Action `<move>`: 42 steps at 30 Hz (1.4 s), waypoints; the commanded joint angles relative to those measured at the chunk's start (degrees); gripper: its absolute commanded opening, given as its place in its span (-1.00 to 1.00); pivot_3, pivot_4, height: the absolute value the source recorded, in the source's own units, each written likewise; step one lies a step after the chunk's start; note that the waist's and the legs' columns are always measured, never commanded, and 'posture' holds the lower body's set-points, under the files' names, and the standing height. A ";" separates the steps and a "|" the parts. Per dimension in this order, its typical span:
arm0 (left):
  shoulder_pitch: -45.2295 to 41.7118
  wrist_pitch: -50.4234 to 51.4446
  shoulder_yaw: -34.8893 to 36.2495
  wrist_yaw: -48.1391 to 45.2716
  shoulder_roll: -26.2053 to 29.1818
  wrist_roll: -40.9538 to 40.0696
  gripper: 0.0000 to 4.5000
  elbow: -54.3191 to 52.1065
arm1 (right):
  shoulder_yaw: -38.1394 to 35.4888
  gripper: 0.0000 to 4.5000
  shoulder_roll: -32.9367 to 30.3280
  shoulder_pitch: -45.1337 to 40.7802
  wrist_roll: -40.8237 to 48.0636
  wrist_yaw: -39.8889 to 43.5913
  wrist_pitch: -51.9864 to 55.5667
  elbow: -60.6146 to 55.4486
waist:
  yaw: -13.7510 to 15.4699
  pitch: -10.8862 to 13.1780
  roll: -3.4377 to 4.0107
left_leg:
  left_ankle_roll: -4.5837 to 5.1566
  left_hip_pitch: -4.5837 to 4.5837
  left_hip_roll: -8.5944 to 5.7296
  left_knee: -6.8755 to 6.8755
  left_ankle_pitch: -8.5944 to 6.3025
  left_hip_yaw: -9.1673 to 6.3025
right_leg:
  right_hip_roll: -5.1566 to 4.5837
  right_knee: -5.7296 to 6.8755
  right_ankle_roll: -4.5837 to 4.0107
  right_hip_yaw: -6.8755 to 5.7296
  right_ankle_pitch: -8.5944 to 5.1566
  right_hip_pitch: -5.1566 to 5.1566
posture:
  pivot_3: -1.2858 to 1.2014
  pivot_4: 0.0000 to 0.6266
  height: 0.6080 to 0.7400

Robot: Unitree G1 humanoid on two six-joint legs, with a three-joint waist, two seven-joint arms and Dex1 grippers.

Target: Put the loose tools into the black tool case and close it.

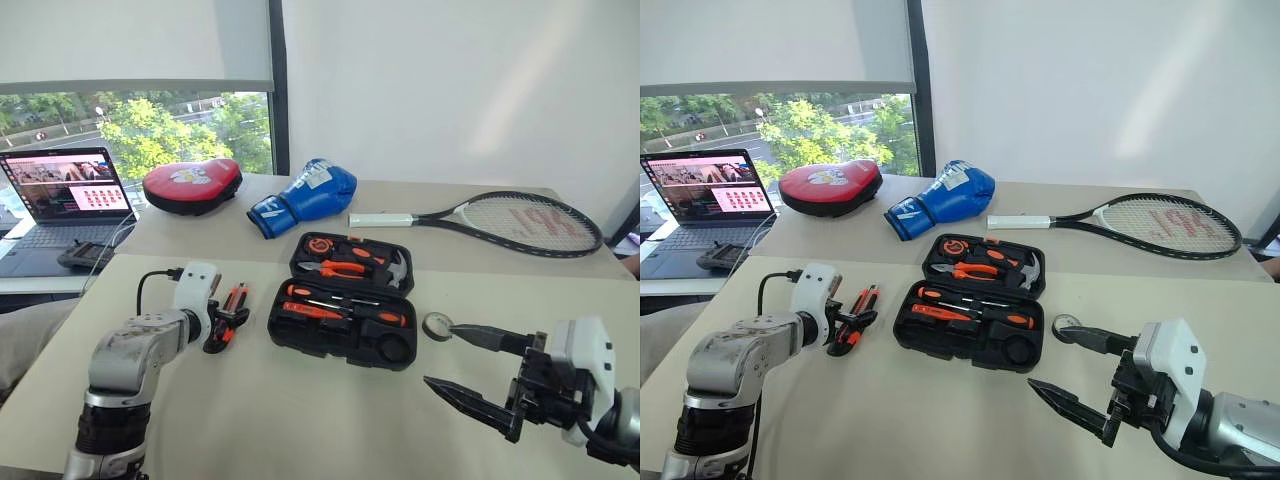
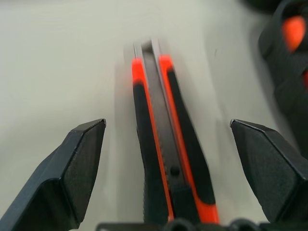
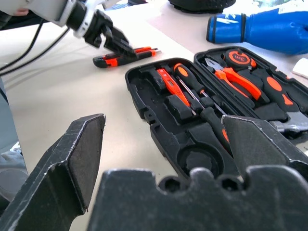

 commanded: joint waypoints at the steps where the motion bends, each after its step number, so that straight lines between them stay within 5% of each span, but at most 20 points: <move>1: 1.38 -0.16 0.33 0.82 0.03 0.22 0.75 -0.30 | -1.51 1.00 0.38 0.61 -0.44 -0.06 0.51 -1.33 | -0.04 -0.01 0.01 | -0.02 0.03 0.00 -0.03 0.01 0.00 | -0.04 0.00 0.00 0.01 0.00 0.00 | 0.03 -0.52 1.00; 8: 1.67 -9.85 1.99 -1.98 0.85 -1.18 -0.24 -2.00 | -2.32 1.00 2.41 2.96 -0.61 -0.56 -0.04 -3.64 | 0.05 -0.01 0.01 | -0.51 0.07 0.01 -0.23 -0.15 0.00 | -0.26 -0.02 -0.06 0.08 -0.01 -0.05 | 0.03 -0.52 1.00; 12: -2.03 -18.29 2.54 -17.63 2.20 -10.92 -0.25 -3.22 | -3.09 1.00 3.53 3.91 0.47 -1.00 -0.32 -5.44 | 0.25 0.02 -0.04 | -0.59 -0.10 0.03 -0.23 -0.10 -0.04 | -0.26 -0.01 -0.13 0.07 0.00 -0.24 | 0.03 -0.52 1.00; 14: -5.54 -22.64 -2.79 -31.48 6.78 -13.89 -0.25 -1.43 | -3.96 1.00 4.20 5.16 0.37 -1.01 -0.41 -6.22 | 0.35 0.04 -0.07 | -0.58 -0.22 0.03 -0.21 -0.06 -0.04 | -0.24 0.00 -0.17 0.03 0.00 -0.35 | 0.03 -0.52 1.00; 17: -11.68 -32.43 -12.96 -45.78 11.32 -9.94 -0.25 6.64 | -5.85 1.00 5.24 7.52 0.31 -1.17 -0.27 -7.53 | 0.26 -0.03 0.06 | -0.25 -0.21 -0.06 -0.22 0.15 0.09 | -0.01 0.04 -0.29 -0.02 -0.06 -0.39 | 0.03 -0.52 1.00; 21: -23.15 -56.79 -28.06 -62.03 9.20 2.55 -0.25 26.18 | -8.81 1.00 6.86 12.34 0.39 -1.93 -1.29 -9.53 | 0.33 -0.07 0.16 | -0.08 0.02 -0.17 -0.29 0.09 0.23 | 0.10 -0.06 -0.53 -0.01 -0.22 -0.12 | 0.03 -0.52 1.00; 29: -31.43 -75.37 -34.32 -67.03 3.06 13.17 -0.25 49.18 | -10.82 1.00 6.00 22.83 0.93 -3.32 -9.25 -9.59 | -0.35 0.00 0.03 | 0.64 -0.17 -0.06 -0.15 -0.27 0.24 | 0.09 -0.14 -0.22 0.04 -0.06 -0.22 | 0.03 -0.52 1.00; 42: -31.60 -83.86 -33.92 -68.19 -2.47 17.93 -0.25 57.20 | -9.54 1.00 2.52 30.30 0.18 -7.47 -17.63 -9.59 | 0.11 -0.02 0.06 | 0.85 -0.05 -0.05 0.08 -0.39 0.19 | -0.13 -0.18 0.07 0.01 -0.16 0.07 | 0.03 -0.52 1.00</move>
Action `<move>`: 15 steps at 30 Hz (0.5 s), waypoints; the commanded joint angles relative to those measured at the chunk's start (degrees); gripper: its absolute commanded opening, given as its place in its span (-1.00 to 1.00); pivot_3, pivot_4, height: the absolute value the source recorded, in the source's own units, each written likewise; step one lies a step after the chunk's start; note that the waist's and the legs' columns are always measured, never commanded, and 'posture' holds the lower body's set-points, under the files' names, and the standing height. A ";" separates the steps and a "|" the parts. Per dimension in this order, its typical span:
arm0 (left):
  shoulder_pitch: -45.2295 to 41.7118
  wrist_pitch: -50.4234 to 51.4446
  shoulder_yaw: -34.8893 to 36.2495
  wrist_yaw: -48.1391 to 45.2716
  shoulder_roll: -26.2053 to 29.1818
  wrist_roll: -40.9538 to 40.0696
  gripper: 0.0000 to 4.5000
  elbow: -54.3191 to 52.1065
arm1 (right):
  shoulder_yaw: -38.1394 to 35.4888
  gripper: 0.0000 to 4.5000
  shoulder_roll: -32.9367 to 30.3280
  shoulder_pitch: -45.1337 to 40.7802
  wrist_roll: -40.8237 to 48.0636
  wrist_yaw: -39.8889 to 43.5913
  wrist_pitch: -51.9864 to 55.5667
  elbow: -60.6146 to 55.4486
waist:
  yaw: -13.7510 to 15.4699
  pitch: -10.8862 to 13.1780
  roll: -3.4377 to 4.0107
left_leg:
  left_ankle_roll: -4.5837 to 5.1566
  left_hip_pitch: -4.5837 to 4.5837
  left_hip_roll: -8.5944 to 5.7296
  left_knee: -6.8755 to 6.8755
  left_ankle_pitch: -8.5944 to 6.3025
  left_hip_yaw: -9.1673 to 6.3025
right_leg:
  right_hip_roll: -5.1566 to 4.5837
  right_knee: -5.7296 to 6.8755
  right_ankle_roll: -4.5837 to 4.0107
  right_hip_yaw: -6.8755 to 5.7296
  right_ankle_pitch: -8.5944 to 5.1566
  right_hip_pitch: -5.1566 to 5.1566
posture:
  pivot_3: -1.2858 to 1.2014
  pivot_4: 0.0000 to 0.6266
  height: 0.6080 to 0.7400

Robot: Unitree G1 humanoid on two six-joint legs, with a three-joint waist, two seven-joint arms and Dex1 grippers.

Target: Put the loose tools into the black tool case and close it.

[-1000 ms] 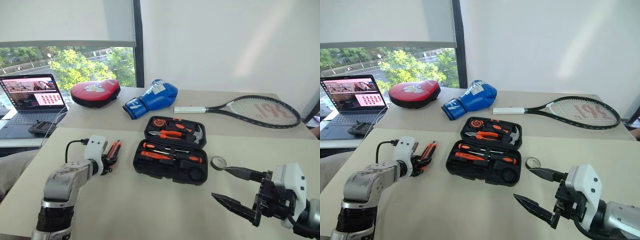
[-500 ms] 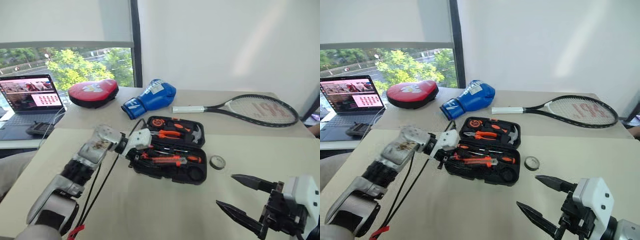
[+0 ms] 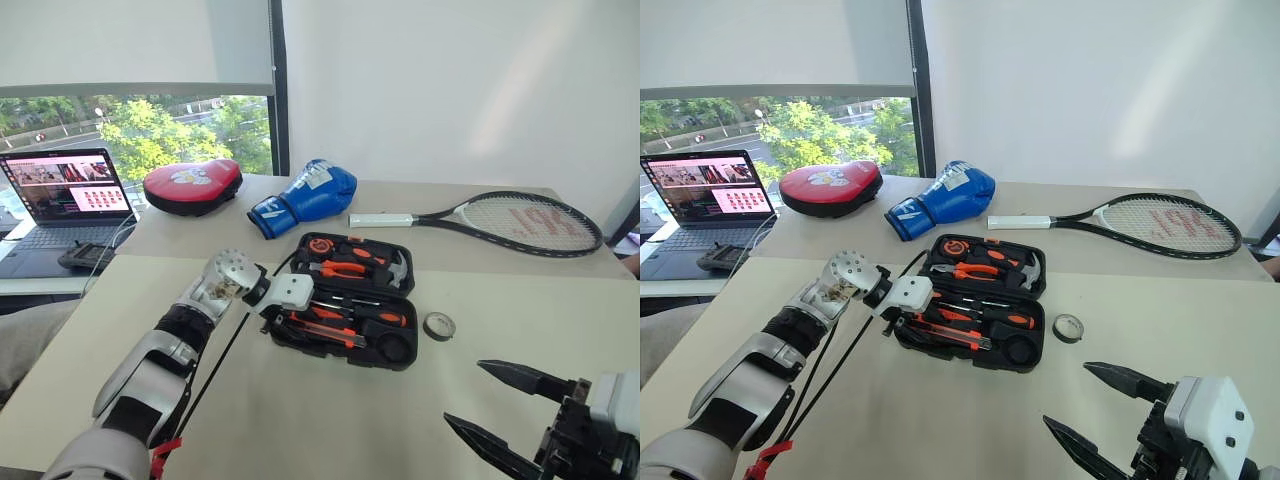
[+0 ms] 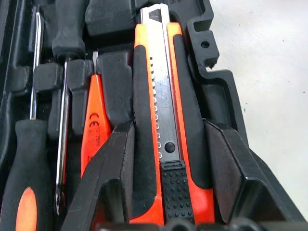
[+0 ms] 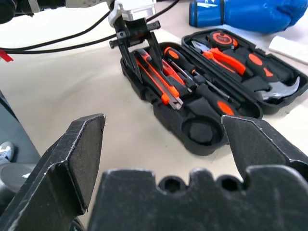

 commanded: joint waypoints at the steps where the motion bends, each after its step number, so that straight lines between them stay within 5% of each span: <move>1: 0.86 0.14 -0.02 -0.90 -1.20 0.43 -0.25 0.44 | -0.21 1.00 -0.88 0.51 -0.02 -1.25 -2.09 -0.99 | 0.09 0.00 0.01 | 0.00 0.00 0.00 0.00 0.00 0.00 | 0.00 0.00 0.03 0.00 0.00 -0.01 | 0.03 -0.52 1.00; 2: 1.17 0.62 0.20 -1.86 -1.21 -0.06 -0.25 -0.07 | -0.03 1.00 -1.06 0.65 -0.13 -1.39 -2.31 -0.99 | 0.16 0.00 0.01 | 0.00 -0.01 -0.01 0.00 0.00 -0.01 | 0.00 0.02 0.05 0.00 -0.01 -0.01 | 0.03 -0.52 1.00; 3: 1.26 2.41 1.25 -1.38 -1.74 -1.04 0.20 -0.66 | 0.08 1.00 -1.21 0.63 -0.15 -1.48 -2.33 -0.99 | 0.17 0.00 0.01 | 0.01 -0.03 -0.01 0.00 -0.01 -0.01 | 0.00 0.01 0.06 -0.02 -0.02 -0.02 | 0.03 -0.52 1.00; 7: 1.41 19.15 9.24 -0.40 -1.41 -9.69 0.76 -7.04 | -0.33 1.00 -1.26 -0.08 0.10 -1.06 -1.40 -0.99 | -0.09 0.00 0.00 | 0.09 -0.14 -0.02 0.00 -0.07 -0.01 | 0.00 0.01 0.13 -0.02 -0.06 -0.10 | 0.03 -0.52 1.00; 13: 4.38 44.02 17.10 5.11 0.76 -18.98 0.76 -18.49 | -0.48 1.00 -3.21 -6.47 2.07 2.67 2.24 2.56 | -0.73 0.06 -0.10 | -0.24 -0.66 -0.02 0.12 0.13 -0.02 | 0.07 0.22 0.16 0.01 -0.06 -0.73 | 0.03 -0.52 1.00; 15: 7.31 48.13 19.62 10.70 -0.04 -20.34 0.53 -23.08 | -0.86 1.00 -6.42 -11.62 4.26 6.91 3.77 8.64 | -0.79 0.05 -0.07 | -0.15 -0.61 -0.03 0.12 0.09 -0.02 | 0.07 0.22 0.16 0.02 -0.06 -0.65 | 0.03 -0.52 1.00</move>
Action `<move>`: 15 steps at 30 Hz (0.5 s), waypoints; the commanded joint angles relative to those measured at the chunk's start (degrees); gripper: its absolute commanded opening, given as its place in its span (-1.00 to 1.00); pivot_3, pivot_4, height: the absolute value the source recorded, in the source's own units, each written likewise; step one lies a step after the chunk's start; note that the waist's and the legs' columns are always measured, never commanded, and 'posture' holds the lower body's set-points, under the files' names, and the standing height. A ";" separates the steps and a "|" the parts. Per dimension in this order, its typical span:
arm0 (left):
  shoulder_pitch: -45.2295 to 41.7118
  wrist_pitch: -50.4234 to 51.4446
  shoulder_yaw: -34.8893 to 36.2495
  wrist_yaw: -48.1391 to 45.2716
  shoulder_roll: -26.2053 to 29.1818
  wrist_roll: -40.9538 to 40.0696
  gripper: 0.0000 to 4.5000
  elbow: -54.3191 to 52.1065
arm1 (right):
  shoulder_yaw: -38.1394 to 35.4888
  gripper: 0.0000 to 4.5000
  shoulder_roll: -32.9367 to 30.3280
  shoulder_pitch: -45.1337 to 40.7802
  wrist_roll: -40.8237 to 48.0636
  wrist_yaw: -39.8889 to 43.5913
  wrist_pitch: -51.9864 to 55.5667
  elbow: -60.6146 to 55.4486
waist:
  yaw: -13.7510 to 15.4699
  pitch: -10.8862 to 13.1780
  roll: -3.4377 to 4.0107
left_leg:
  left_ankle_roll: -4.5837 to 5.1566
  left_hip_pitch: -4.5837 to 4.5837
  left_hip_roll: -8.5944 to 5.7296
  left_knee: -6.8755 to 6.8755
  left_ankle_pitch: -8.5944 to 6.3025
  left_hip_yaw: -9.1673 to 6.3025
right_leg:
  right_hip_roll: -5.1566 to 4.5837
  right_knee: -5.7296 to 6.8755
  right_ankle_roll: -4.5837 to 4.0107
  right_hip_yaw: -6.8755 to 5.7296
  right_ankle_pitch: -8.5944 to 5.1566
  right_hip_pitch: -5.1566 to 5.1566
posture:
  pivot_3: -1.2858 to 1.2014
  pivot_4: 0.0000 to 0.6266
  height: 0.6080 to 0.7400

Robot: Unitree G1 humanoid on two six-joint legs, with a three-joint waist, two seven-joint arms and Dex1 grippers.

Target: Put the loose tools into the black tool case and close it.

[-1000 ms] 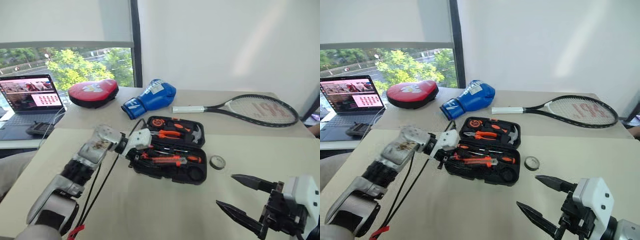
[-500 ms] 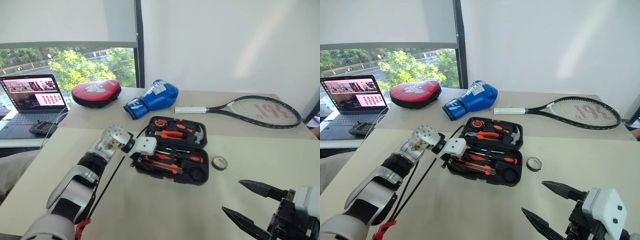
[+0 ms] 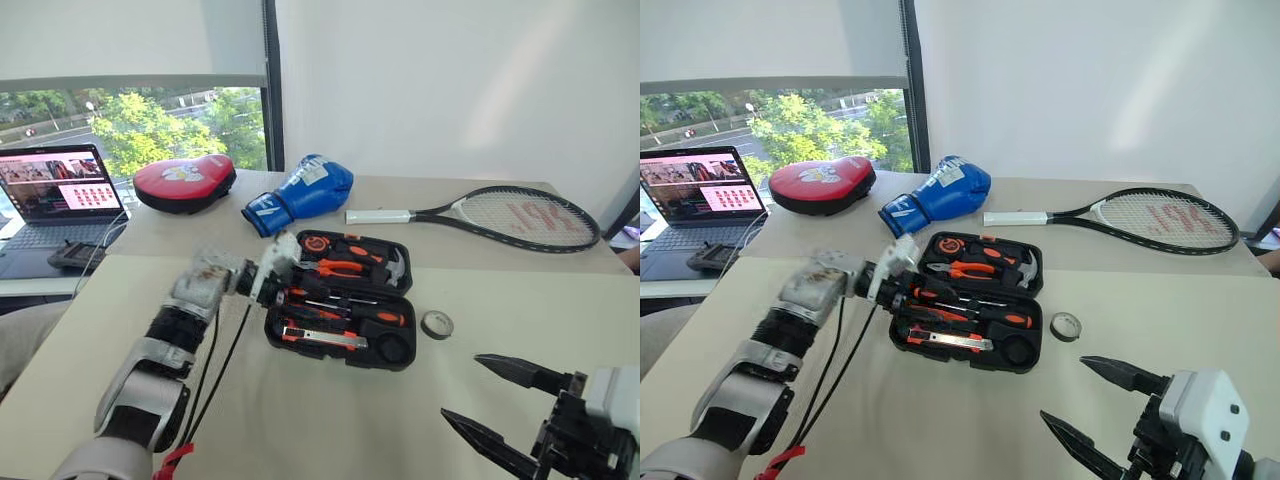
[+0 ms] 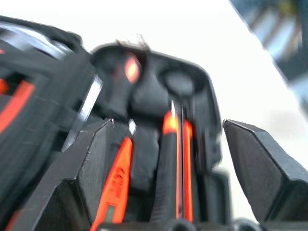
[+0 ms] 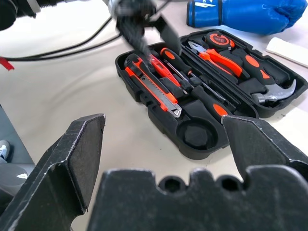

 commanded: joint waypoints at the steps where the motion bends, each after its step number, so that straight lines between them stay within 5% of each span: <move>1: 4.99 9.77 4.90 9.44 -1.33 -4.26 0.49 -9.98 | -1.41 1.00 -5.05 -8.09 4.34 7.66 2.87 9.55 | -0.06 0.00 0.01 | 0.05 0.04 0.00 0.00 -0.03 0.00 | 0.00 -0.02 0.00 -0.01 0.00 0.05 | 0.03 -0.52 1.00; 5: 10.76 20.83 8.44 17.42 -4.33 -10.45 -0.23 -21.93 | -2.04 1.00 -8.97 -16.03 9.63 15.91 7.01 17.07 | 0.09 0.02 -0.03 | 0.18 0.15 -0.03 0.02 -0.10 -0.03 | -0.07 -0.08 0.00 0.03 0.03 0.22 | 0.03 -0.52 1.00; 9: 18.60 21.06 8.27 23.25 -5.07 -10.55 -0.91 -28.45 | -0.07 1.00 -10.74 -23.63 9.67 18.69 9.18 20.74 | 0.50 -0.01 0.04 | -0.06 0.12 0.01 -0.03 0.02 -0.19 | -0.04 -0.02 -0.04 0.02 0.03 0.14 | 0.03 -0.52 1.00; 15: 26.00 16.42 3.22 31.37 -4.41 -3.90 -0.99 -26.74 | 1.40 1.00 -9.97 -29.13 10.09 19.58 13.10 19.84 | 0.69 -0.02 0.05 | -0.16 0.12 0.03 -0.12 0.08 -0.24 | -0.09 -0.02 -0.21 0.06 0.12 0.15 | 0.03 -0.52 1.00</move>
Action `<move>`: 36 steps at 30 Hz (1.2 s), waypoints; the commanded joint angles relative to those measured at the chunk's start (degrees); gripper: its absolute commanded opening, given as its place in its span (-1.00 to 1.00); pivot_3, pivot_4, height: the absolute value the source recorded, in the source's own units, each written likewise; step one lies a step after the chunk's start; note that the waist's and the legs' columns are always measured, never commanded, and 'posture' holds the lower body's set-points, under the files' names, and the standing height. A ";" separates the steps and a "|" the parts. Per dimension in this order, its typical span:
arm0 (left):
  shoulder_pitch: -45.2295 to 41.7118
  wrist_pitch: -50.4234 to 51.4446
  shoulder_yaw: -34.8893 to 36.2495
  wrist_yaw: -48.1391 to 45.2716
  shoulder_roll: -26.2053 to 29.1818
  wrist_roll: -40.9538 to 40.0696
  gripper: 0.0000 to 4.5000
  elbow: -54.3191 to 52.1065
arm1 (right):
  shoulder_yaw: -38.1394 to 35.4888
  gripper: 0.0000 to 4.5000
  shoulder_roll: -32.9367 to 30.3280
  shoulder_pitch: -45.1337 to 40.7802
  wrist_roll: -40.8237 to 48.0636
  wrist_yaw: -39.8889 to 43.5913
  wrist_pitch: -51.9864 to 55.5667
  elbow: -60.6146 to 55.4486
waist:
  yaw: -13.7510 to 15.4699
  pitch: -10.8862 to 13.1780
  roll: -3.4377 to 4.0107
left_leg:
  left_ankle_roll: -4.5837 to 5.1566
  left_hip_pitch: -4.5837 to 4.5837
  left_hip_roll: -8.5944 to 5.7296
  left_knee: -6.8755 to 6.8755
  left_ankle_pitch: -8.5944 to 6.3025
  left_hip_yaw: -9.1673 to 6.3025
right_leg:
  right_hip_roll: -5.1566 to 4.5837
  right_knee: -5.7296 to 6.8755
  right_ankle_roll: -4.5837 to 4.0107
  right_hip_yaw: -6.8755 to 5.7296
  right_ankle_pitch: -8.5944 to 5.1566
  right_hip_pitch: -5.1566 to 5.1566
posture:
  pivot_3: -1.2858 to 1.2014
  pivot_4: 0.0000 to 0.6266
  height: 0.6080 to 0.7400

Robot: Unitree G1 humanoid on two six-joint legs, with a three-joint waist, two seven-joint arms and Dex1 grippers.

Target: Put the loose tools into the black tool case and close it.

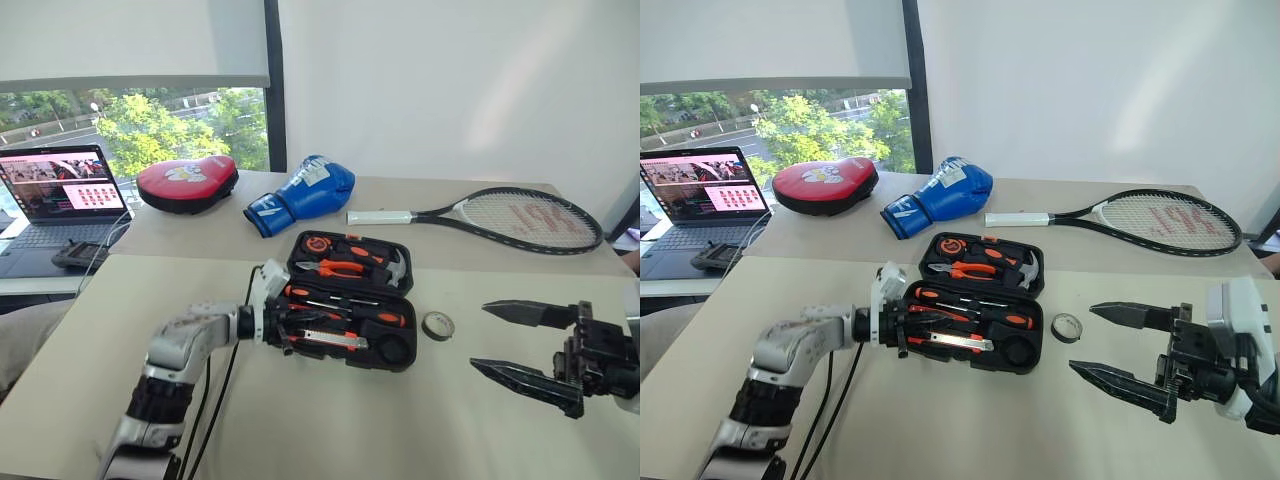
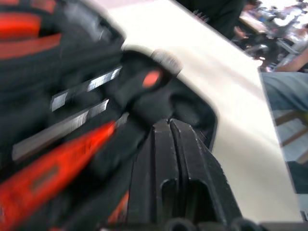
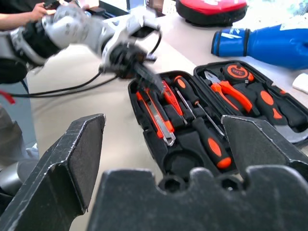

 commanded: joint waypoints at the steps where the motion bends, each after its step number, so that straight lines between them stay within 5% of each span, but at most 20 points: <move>1: 2.27 -4.11 -4.41 5.57 0.59 5.81 -0.99 2.53 | -0.55 1.00 0.69 -1.63 0.37 1.17 1.98 -1.43 | 0.40 -0.02 0.03 | 0.01 0.00 -0.01 0.01 -0.01 -0.01 | -0.02 -0.02 -0.04 -0.01 0.02 0.02 | 0.03 -0.52 1.00; 6: 3.29 -0.06 -10.62 4.76 1.21 6.00 -0.99 5.07 | -0.71 1.00 1.26 -2.88 0.01 0.87 3.99 -2.38 | 0.78 -0.18 0.23 | 0.13 0.71 -0.02 0.00 -0.09 -0.06 | -0.48 -0.23 -0.36 -0.05 -0.14 0.70 | 0.03 -0.52 1.00; 14: -1.65 0.57 4.88 5.73 -7.14 -9.13 -0.99 1.04 | -1.82 1.00 3.30 -2.52 1.17 -0.89 6.86 -6.45 | 0.69 -0.52 0.66 | 0.13 0.41 -0.10 0.03 -0.04 -0.05 | -0.48 -0.18 0.06 -0.06 0.07 0.54 | 0.03 -0.52 1.00; 20: -3.32 -0.95 6.12 15.94 -5.78 -4.18 -0.99 0.74 | -1.46 1.00 4.53 -3.08 -0.05 -1.37 7.29 -6.70 | 0.46 -0.50 0.64 | 0.08 0.39 -0.09 0.01 -0.02 -0.08 | -0.37 -0.10 0.03 -0.08 0.06 0.50 | 0.03 -0.52 1.00; 30: -0.92 -3.91 -6.97 16.50 -1.37 5.52 -0.99 5.17 | -0.60 1.00 4.87 -4.30 -0.11 -2.61 7.60 -7.29 | 0.26 -0.52 0.66 | 0.17 0.44 -0.15 -0.06 -0.09 -0.07 | -0.49 -0.23 0.01 -0.05 0.05 0.55 | 0.03 -0.52 1.00; 36: 2.37 -15.52 -15.10 14.24 2.46 14.00 -0.99 7.65 | -0.65 1.00 4.90 -3.02 -0.54 -4.01 8.69 -9.09 | 0.10 -0.69 0.88 | 0.13 0.62 -0.15 -0.33 -0.10 -0.05 | -0.57 -0.36 -0.03 -0.03 0.03 0.62 | 0.03 -0.52 1.00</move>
